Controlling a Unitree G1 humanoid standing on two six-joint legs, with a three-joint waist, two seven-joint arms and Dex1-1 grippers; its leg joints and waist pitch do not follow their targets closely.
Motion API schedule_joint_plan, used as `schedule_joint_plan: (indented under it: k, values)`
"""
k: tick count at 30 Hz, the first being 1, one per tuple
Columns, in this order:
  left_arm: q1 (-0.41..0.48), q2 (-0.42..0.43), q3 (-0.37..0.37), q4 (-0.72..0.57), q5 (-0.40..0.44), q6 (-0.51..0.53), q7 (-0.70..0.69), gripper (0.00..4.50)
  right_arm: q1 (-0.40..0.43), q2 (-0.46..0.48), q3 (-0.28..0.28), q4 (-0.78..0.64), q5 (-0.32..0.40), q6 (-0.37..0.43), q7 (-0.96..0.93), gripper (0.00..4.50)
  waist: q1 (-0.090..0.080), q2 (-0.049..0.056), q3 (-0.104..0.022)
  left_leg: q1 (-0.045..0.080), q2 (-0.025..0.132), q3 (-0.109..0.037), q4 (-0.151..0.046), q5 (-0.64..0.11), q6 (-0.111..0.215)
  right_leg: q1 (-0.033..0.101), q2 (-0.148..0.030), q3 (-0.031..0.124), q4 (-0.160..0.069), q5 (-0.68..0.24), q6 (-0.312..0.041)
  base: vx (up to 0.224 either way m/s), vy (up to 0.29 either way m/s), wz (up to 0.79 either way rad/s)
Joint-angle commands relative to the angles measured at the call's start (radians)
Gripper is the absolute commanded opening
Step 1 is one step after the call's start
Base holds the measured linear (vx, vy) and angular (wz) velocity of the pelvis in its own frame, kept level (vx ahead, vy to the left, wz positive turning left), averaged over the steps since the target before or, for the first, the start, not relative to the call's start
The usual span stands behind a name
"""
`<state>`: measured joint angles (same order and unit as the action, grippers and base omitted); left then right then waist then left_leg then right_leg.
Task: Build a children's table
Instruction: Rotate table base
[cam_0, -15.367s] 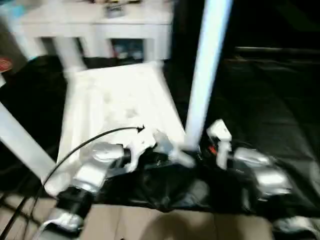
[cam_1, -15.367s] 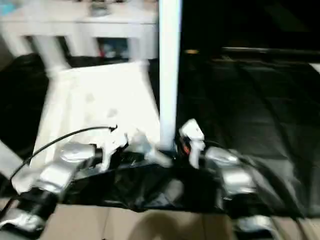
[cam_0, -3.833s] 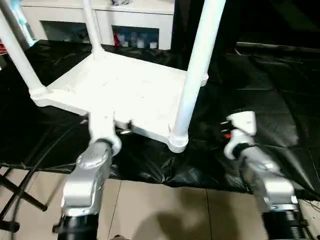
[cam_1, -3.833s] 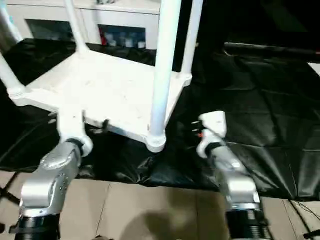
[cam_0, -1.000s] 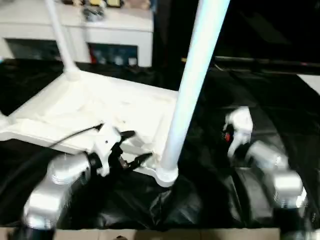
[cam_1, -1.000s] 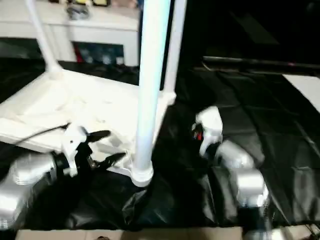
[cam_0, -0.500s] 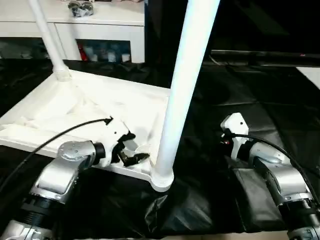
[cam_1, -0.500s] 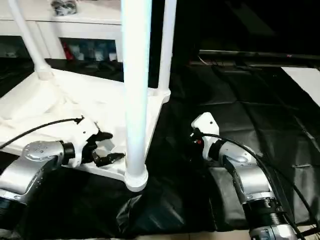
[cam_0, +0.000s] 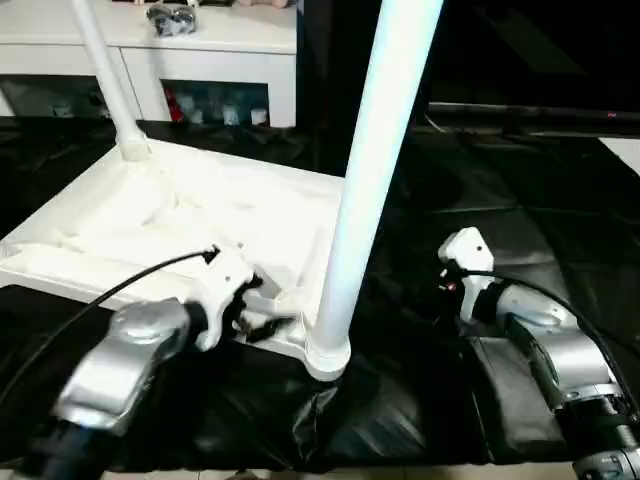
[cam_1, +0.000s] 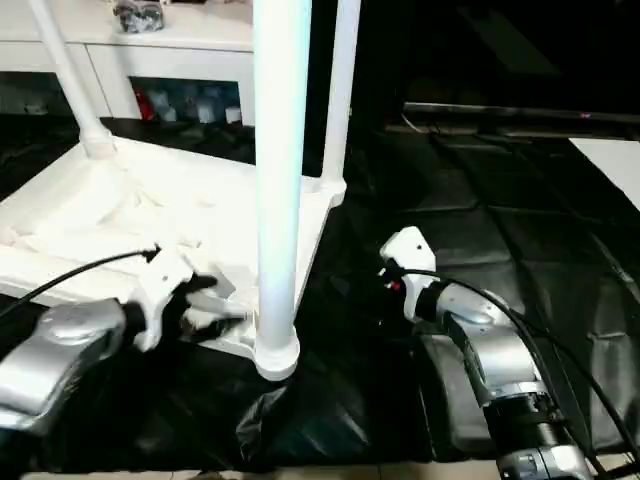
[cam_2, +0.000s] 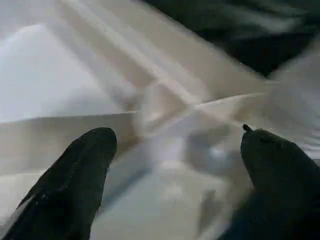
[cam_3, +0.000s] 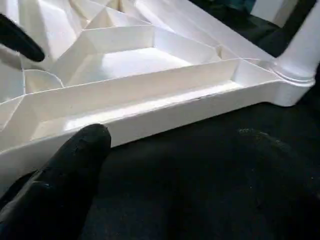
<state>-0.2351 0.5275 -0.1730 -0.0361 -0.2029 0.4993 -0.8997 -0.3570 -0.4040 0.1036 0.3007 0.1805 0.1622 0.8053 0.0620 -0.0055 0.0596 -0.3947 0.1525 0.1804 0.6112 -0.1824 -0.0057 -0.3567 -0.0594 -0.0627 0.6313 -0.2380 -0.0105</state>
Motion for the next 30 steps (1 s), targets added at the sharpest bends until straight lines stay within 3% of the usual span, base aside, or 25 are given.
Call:
schedule_joint_plan:
  k: [1, 6, 9, 14, 20, 30]
  values:
    - [0.0, 0.031, -0.037, -0.007, -0.008, -0.017, -0.085, 4.49, -0.022, -0.011, 0.007, 0.022, -0.017, -0.014, 0.012, 4.48, 0.002, 0.001, -0.06, 0.031, 0.088, -0.036, -0.086, -0.182, 0.013, 0.017, -0.101, 0.059, -0.073, -0.083, -0.245, 0.0, 0.0, 0.0]
    - [-0.047, 0.063, -0.088, 0.059, 0.054, -0.085, -0.125, 4.49, -0.021, -0.017, 0.014, 0.024, -0.022, -0.016, 0.028, 4.48, 0.002, 0.004, -0.06, 0.033, 0.088, -0.035, -0.087, -0.19, 0.005, 0.017, -0.102, 0.06, -0.072, -0.077, -0.238, 0.0, 0.0, 0.0]
    - [-0.092, 0.091, -0.134, 0.123, 0.1, -0.145, -0.172, 4.49, -0.016, -0.021, 0.023, 0.022, -0.029, -0.017, 0.035, 4.48, 0.003, 0.005, -0.057, 0.036, 0.088, -0.036, -0.09, -0.228, -0.008, 0.014, -0.103, 0.062, -0.08, -0.129, -0.229, 0.0, 0.0, 0.0]
    - [-0.126, 0.119, -0.182, 0.181, 0.136, -0.193, -0.237, 4.1, -0.009, -0.026, 0.028, 0.02, -0.032, -0.022, 0.044, 4.5, 0.001, 0.011, -0.059, 0.037, 0.09, -0.038, -0.093, -0.245, -0.033, 0.015, -0.105, 0.062, -0.075, -0.123, -0.227, 0.0, 0.0, 0.0]
    - [-0.147, 0.13, -0.202, 0.212, 0.13, -0.208, -0.304, 3.6, -0.002, -0.032, 0.025, 0.018, -0.038, -0.026, 0.049, 4.5, 0.001, 0.01, -0.064, 0.034, 0.089, -0.034, -0.087, -0.19, -0.006, 0.019, -0.105, 0.06, -0.067, -0.033, -0.258, 0.0, 0.0, 0.0]
    - [-0.161, 0.152, -0.214, 0.225, 0.116, -0.219, -0.399, 2.77, -0.005, -0.038, 0.02, 0.027, -0.045, -0.036, 0.052, 4.5, 0.002, 0.005, -0.066, 0.032, 0.09, -0.029, -0.082, -0.161, 0.014, 0.02, -0.107, 0.061, -0.062, -0.002, -0.271, 0.0, 0.0, 0.0]
